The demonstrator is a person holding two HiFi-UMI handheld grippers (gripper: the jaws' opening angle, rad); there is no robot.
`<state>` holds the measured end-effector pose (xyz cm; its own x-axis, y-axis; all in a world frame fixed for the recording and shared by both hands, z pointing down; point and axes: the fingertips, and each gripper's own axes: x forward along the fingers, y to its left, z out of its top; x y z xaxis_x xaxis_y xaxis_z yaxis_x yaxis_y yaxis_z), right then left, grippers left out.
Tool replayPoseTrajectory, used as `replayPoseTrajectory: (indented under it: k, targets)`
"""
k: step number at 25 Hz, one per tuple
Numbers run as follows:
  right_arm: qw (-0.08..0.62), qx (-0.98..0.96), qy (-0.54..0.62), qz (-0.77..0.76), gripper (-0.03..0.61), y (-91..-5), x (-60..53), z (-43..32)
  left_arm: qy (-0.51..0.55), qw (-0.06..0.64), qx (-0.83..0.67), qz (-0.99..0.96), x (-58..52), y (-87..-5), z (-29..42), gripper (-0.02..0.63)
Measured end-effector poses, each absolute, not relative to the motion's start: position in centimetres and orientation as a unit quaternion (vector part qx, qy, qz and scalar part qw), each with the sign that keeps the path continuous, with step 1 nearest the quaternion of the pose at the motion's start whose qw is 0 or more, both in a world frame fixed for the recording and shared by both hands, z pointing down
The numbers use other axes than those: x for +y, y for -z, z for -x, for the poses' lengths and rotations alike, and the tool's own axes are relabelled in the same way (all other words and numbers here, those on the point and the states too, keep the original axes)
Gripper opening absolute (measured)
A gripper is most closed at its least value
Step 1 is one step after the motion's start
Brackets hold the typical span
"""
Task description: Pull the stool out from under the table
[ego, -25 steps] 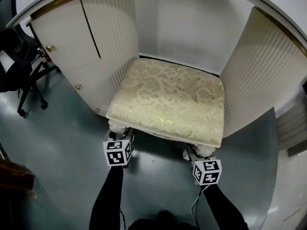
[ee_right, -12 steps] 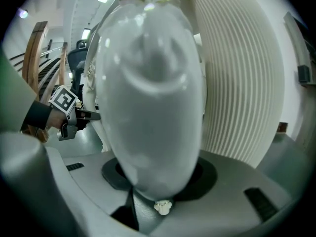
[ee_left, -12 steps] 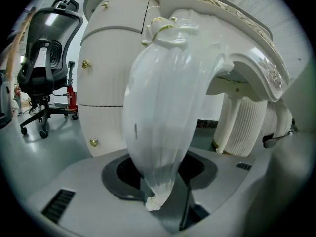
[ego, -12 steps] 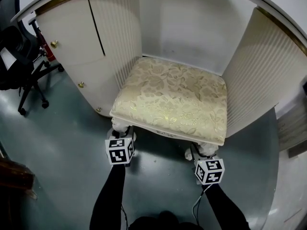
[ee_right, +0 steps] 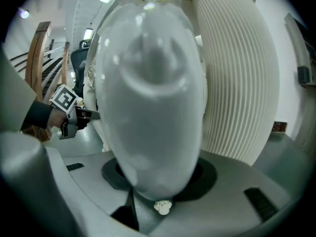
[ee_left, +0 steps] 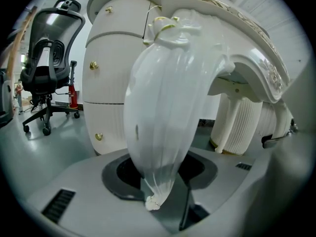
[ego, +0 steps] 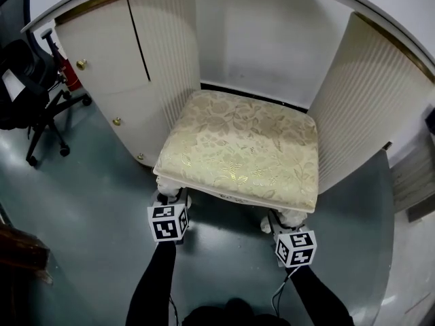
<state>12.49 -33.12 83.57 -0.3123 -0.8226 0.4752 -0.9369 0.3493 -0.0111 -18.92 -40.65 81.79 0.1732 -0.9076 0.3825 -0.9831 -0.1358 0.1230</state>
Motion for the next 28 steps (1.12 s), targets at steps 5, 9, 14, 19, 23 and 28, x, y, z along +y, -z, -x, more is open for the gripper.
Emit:
replayPoseTrajectory:
  k: [5, 9, 14, 19, 23, 28]
  targets:
    - [0.196, -0.768, -0.163, -0.587, 0.173, -83.4, -31.5, -11.3, -0.127, 0.178, -0.595, -0.774, -42.2, -81.7, 19.2, 0.201]
    - [0.197, -0.772, -0.168, -0.581, 0.173, -83.4, -31.6, -11.7, -0.13, 0.178, -0.599, -0.769, -41.7, -81.6, 19.0, 0.201]
    - [0.2, -0.779, -0.163, -0.571, 0.173, -83.5, -31.9, -12.0, -0.126, 0.179, -0.607, -0.764, -41.1, -81.8, 18.9, 0.201]
    - [0.202, -0.782, -0.163, -0.567, 0.173, -83.6, -32.0, -12.1, -0.127, 0.182, -0.611, -0.76, -40.9, -81.9, 18.9, 0.201]
    - [0.204, -0.784, -0.165, -0.562, 0.173, -83.6, -32.3, -12.0, -0.127, 0.185, -0.615, -0.756, -41.0, -81.9, 19.1, 0.201]
    - [0.206, -0.785, -0.166, -0.56, 0.173, -83.3, -32.0, -12.0, -0.13, 0.189, -0.616, -0.754, -40.7, -81.7, 19.1, 0.201]
